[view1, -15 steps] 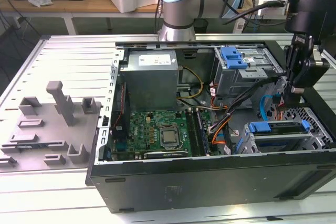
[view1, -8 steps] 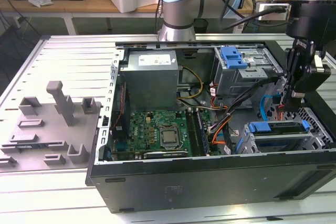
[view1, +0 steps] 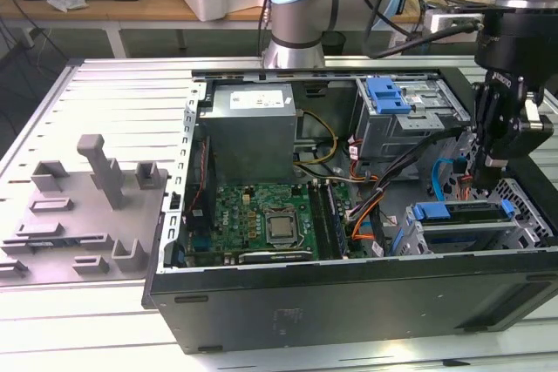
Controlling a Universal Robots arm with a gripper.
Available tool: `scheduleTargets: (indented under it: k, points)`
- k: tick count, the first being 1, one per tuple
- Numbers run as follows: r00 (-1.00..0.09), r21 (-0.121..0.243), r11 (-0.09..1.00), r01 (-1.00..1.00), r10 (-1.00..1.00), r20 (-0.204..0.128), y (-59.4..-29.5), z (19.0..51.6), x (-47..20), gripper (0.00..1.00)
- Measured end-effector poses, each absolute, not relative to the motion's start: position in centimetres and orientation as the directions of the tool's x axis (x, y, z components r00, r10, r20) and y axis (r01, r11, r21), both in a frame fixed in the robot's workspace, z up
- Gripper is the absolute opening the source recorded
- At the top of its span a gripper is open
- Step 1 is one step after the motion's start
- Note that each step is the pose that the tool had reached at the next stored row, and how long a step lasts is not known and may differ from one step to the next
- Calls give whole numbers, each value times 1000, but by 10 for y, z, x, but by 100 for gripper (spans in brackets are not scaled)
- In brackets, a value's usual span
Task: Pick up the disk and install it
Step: 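Insert the first disk wire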
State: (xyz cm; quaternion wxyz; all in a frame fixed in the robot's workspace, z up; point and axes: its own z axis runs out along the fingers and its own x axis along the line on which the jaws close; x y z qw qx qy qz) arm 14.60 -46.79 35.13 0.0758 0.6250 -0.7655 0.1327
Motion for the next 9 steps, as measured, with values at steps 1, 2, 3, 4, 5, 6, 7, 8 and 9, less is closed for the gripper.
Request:
scheduleTargets:
  k: [1,2,3,4,5,6,7,8,9]
  points:
    - [-140,-108,113,-988,-950,281,-469,351,142,17]
    - [-114,-108,88,-990,-955,275,-473,350,142,17]
    - [-114,-107,87,-990,-956,271,-476,351,142,17]
    - [-114,-106,89,-990,-959,259,-479,351,142,17]
    - [-114,-105,90,-990,-961,251,-480,351,142,17]
    - [-114,-105,91,-990,-963,243,-481,350,142,17]
    - [-114,-103,92,-990,-967,227,-483,350,142,17]
    - [-114,-103,93,-990,-969,221,-484,350,142,17]
    - [-114,-102,93,-990,-970,217,-485,350,142,17]
